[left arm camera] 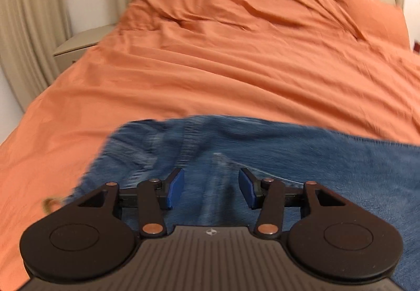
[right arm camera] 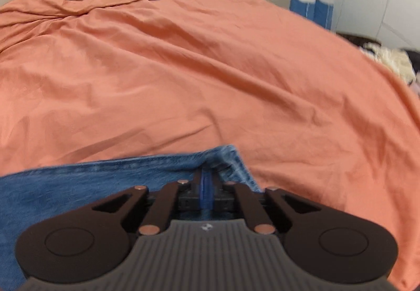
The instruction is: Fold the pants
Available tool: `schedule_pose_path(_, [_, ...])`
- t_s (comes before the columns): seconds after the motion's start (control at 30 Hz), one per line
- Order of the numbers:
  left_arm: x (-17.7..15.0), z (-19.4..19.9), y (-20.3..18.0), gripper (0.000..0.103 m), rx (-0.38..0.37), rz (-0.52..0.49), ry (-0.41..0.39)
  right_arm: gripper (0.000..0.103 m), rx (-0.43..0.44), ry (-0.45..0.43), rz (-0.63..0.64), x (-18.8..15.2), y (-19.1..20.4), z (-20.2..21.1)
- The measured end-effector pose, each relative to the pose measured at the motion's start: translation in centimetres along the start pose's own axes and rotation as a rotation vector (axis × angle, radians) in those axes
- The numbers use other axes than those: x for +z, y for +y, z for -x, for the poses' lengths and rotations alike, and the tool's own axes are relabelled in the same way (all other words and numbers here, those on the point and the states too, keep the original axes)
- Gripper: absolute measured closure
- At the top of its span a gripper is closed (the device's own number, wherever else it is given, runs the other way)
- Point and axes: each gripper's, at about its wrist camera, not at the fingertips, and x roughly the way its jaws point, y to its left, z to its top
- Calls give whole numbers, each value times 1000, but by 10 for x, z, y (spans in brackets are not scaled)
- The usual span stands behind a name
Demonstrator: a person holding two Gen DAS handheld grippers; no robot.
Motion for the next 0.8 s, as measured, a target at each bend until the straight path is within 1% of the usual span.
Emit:
schedule_pose_path(0.07, [-4, 14, 20, 42, 8, 43, -19, 100, 25, -26, 18, -3, 11, 21])
schedule_pose_path(0.13, [-10, 26, 42, 35, 6, 107, -30, 98, 81, -32, 22, -10, 25, 44])
schedule_pose_path(0.2, [-18, 34, 69, 32, 4, 215, -32, 97, 138, -24, 38, -23, 45, 65])
schedule_pose_path(0.27, [-28, 36, 98, 30, -15, 361, -33, 93, 196, -10, 48, -38, 67, 84])
schedule_pose_path(0.33, [-44, 32, 125, 25, -56, 536, -21, 92, 270, 3, 35, -54, 90, 101])
schedule_pose_path(0.43, [-67, 12, 156, 25, -142, 771, 6, 88, 379, 18, 6, -77, 124, 123])
schedule_pose_path(0.47, [-72, 4, 163, 25, -164, 830, 1, 88, 409, 18, 4, -85, 136, 129])
schedule_pose_path(0.53, [-80, -14, 170, 24, -224, 943, -8, 84, 437, 5, 14, -100, 157, 138])
schedule_pose_path(0.57, [-81, -22, 171, 25, -257, 980, -7, 84, 452, 14, 30, -108, 169, 140])
schedule_pose_path(0.6, [-80, -29, 171, 27, -274, 994, -5, 84, 458, 20, 40, -115, 178, 143])
schedule_pose_path(0.63, [-78, -34, 168, 39, -267, 994, -7, 83, 457, 21, 44, -121, 185, 144])
schedule_pose_path(0.67, [-75, -38, 166, 46, -254, 989, -4, 83, 457, 17, 51, -128, 191, 145])
schedule_pose_path(0.7, [-71, -38, 166, 56, -234, 981, 2, 83, 450, 10, 59, -132, 197, 144])
schedule_pose_path(0.73, [-64, -35, 166, 70, -223, 953, -8, 83, 433, -1, 70, -137, 201, 144])
schedule_pose_path(0.77, [-54, -26, 163, 73, -203, 884, -35, 83, 414, -10, 82, -141, 203, 144])
schedule_pose_path(0.8, [-45, -12, 156, 76, -170, 793, -66, 83, 404, -20, 90, -144, 205, 144])
